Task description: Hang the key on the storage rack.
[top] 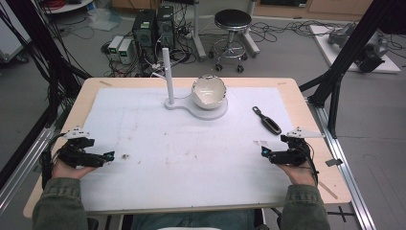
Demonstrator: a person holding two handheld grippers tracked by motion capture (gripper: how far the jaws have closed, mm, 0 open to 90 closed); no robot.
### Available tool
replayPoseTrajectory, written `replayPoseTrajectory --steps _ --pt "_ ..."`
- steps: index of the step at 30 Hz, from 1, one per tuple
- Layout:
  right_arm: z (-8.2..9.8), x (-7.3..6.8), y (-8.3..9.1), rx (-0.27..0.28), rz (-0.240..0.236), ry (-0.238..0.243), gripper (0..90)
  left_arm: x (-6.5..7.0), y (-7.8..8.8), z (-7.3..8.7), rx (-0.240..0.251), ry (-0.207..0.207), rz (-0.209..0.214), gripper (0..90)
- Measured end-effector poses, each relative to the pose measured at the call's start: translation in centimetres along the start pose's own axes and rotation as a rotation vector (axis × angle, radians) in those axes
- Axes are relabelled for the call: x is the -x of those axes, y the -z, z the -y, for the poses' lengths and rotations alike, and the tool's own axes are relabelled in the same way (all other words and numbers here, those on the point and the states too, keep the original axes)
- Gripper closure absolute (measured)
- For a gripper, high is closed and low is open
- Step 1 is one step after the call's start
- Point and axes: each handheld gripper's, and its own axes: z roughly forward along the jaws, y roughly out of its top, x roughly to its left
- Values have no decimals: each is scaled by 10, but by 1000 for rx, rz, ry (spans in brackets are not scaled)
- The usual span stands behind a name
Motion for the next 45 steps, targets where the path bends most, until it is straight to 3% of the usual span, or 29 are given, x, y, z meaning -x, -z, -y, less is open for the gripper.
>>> replayPoseTrajectory --steps 33,40,45 --pt "-5 -9 -8 -60 -24 21 6 0 -2 3 6 25 -23 18" --pt "-13 -3 -12 -70 -47 5 7 1 -4 3 -12 20 -29 18" --pt "-19 1 -15 -96 -35 18 7 1 -2 3 -4 30 -33 18"
